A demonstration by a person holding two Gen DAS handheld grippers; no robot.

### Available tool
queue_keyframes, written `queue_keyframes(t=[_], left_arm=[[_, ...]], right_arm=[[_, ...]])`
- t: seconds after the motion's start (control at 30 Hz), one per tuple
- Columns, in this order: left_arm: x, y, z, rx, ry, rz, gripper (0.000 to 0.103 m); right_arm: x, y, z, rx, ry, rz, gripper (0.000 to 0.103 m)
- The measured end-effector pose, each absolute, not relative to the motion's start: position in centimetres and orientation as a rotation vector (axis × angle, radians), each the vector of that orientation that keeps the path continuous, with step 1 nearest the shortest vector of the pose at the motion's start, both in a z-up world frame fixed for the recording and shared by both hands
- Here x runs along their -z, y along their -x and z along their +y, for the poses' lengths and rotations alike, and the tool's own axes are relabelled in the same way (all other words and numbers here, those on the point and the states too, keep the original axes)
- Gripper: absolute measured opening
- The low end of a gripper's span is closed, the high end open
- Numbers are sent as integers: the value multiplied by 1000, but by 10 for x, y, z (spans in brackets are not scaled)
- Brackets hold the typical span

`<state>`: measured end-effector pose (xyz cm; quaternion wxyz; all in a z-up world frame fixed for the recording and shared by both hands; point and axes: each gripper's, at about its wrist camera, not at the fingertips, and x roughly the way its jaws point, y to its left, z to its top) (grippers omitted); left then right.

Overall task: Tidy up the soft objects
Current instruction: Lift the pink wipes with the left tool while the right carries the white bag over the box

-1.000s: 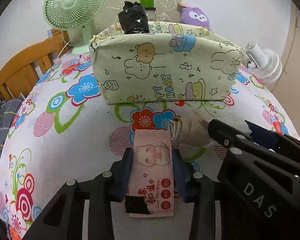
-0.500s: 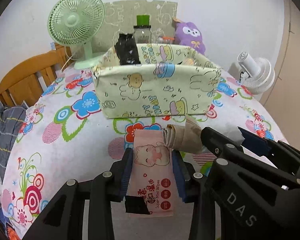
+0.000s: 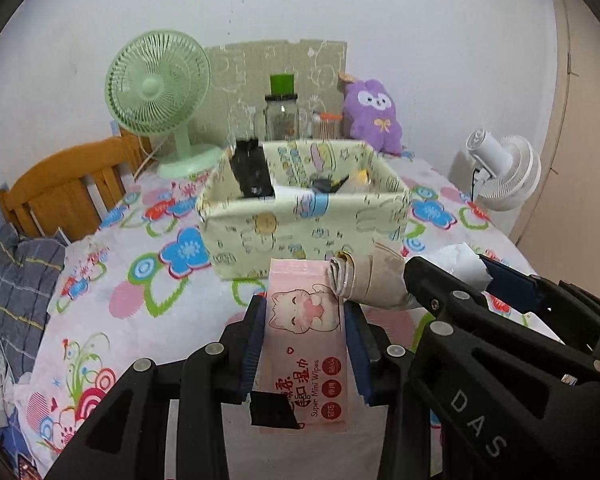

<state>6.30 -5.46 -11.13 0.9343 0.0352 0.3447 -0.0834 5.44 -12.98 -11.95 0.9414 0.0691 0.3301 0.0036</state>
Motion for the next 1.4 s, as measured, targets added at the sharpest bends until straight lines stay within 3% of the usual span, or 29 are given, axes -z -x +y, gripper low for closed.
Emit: queue_keyframes(t=[0.77,1.4], left_arm=[[42,-50,-56,175,-81,552,39],[24,-83,-58,184,-82,521,40]], right_arm=[[48,-35,-132,-25,-129,512,49],[28,-68,-136,-31,-139,468,49]])
